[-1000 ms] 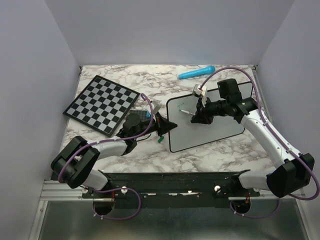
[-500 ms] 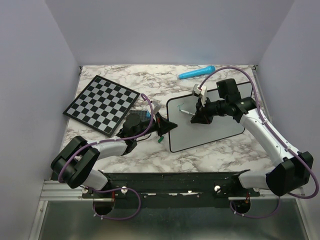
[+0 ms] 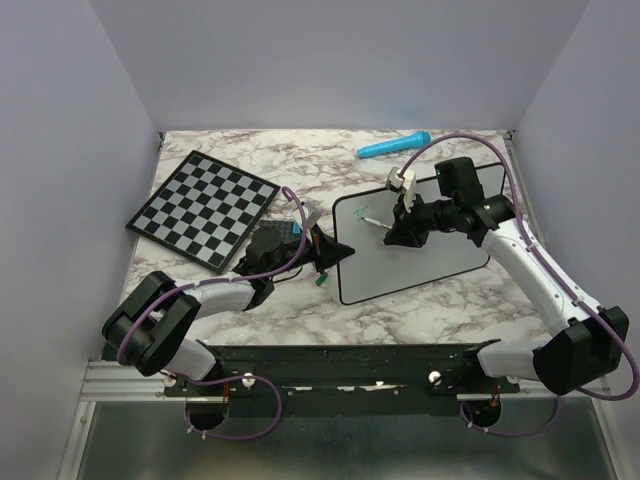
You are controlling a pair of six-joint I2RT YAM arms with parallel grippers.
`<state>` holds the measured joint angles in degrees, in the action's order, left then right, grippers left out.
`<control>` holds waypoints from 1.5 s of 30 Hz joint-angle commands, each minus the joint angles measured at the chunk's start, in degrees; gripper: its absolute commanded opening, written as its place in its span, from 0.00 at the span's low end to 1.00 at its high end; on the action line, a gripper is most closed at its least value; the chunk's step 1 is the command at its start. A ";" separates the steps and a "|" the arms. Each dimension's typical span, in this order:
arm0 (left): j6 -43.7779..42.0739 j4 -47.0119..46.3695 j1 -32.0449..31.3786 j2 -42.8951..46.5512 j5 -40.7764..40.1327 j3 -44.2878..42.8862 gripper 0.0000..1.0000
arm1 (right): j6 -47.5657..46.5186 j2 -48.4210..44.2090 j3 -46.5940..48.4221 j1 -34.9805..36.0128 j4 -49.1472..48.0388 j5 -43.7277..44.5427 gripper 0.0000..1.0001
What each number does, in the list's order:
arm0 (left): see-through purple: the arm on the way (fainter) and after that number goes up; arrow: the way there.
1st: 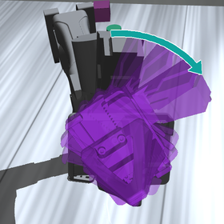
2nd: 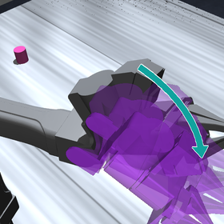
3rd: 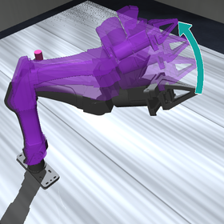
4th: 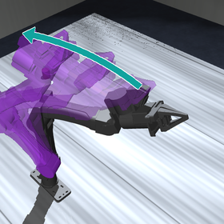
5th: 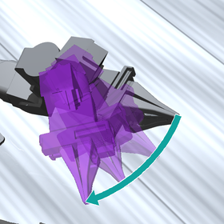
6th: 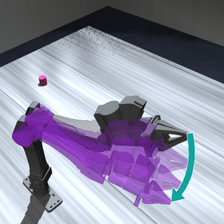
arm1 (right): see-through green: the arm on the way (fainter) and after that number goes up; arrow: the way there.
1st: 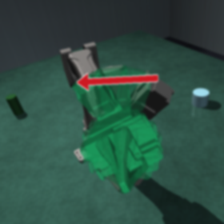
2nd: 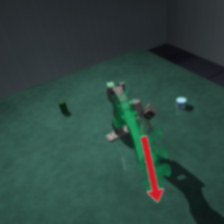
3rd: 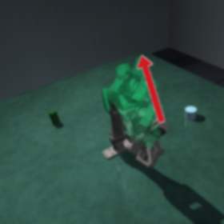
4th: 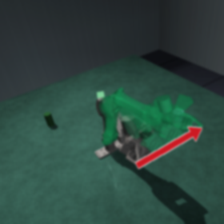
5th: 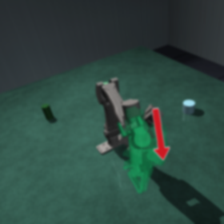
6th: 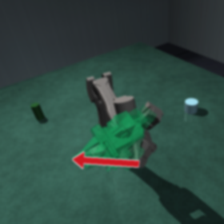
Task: Write a sentence on the whiteboard
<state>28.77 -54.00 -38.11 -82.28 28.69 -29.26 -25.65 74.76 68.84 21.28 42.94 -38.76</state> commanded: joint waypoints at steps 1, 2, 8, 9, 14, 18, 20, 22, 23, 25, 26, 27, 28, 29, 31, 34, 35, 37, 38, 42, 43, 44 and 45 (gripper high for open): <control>-5.66 2.05 -0.12 -1.04 -2.23 -0.28 0.00 | 0.86 -1.81 -0.11 -1.50 -1.63 3.34 0.00; -5.75 2.14 -0.12 -1.04 -2.23 -0.28 0.00 | 0.86 -1.81 -0.28 -1.94 -1.63 3.34 0.00; -5.75 2.23 -0.04 -1.04 -2.23 -0.36 0.00 | -1.41 -2.60 -1.07 -2.20 -0.58 -1.55 0.01; -5.75 2.32 -0.04 -1.04 -2.23 -0.36 0.00 | -3.60 -2.60 -0.90 -2.12 0.12 -3.23 0.00; -5.75 2.41 -0.12 -0.95 -2.15 -0.45 0.00 | -6.43 -4.62 -1.60 -2.12 2.85 -6.77 0.00; -5.75 2.41 -0.12 -1.04 -2.06 -0.54 0.00 | -5.73 -5.59 -2.65 -2.73 2.68 -3.69 0.01; -5.84 2.41 -0.04 -1.04 -2.14 -0.45 0.00 | -5.55 -5.68 -3.10 -3.43 2.41 -2.99 0.00; -5.92 2.49 -0.12 -1.04 -2.14 -0.45 0.00 | -5.20 -5.50 -3.27 -4.13 1.80 -2.55 0.01; -5.92 2.58 -0.04 -0.95 -2.06 -0.45 0.00 | -4.94 -5.24 -3.36 -4.31 1.62 -2.02 0.01; -6.01 2.58 -0.12 -0.95 -2.14 -0.45 0.00 | -4.76 -5.07 -3.36 -4.75 1.19 -1.76 0.01; -6.10 2.67 -0.12 -0.86 -2.06 -0.45 0.00 | -4.76 -4.98 -3.45 -4.75 1.01 -2.02 0.01; -6.10 2.58 -0.04 -0.86 -2.06 -0.54 0.00 | -5.02 -4.98 -3.45 -4.75 0.92 -2.28 0.01; -6.01 2.58 -0.12 -0.95 -2.14 -0.54 0.00 | -5.11 -5.06 -3.45 -4.84 0.92 -2.54 0.00; -6.01 2.67 -0.12 -0.86 -2.06 -0.63 0.00 | -5.20 -5.06 -3.53 -4.76 0.92 -3.07 0.01; -6.10 2.84 -0.12 -0.78 -2.14 -0.63 0.00 | -5.38 -5.59 -3.71 -4.76 0.83 -3.25 0.00; -6.36 3.37 -0.12 -0.51 -2.14 -0.80 0.00 | -5.20 -6.29 -3.97 -4.76 0.74 -3.51 0.00; -6.45 3.55 -0.12 -0.51 -2.14 -0.80 0.00 | -5.20 -6.47 -4.15 -4.93 0.66 -3.69 0.01; -6.45 3.64 -0.12 -0.42 -2.14 -0.63 0.00 | -4.76 -6.73 -4.59 -4.76 0.22 -3.69 0.00; -6.54 3.64 -0.04 -0.25 -2.23 -0.63 0.00 | -4.76 -6.91 -4.76 -4.84 0.13 -3.77 0.00; -6.89 3.90 -0.04 -0.25 -2.23 -0.45 0.00 | -4.76 -7.00 -4.85 -5.02 -0.05 -3.77 0.01; -6.80 3.90 -0.12 -0.16 -2.32 -0.45 0.00 | -4.76 -7.08 -4.85 -5.10 -0.22 -3.78 0.01; -6.89 3.90 -0.12 -0.25 -2.32 -0.36 0.00 | -4.67 -7.26 -4.94 -5.11 -0.14 -3.86 0.01; -6.80 3.90 -0.12 -0.25 -2.41 -0.36 0.00 | -4.76 -7.17 -5.03 -5.37 -0.22 -4.04 0.01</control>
<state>27.99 -53.89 -38.28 -82.30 28.73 -29.39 -30.26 68.77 64.49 16.49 43.99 -41.74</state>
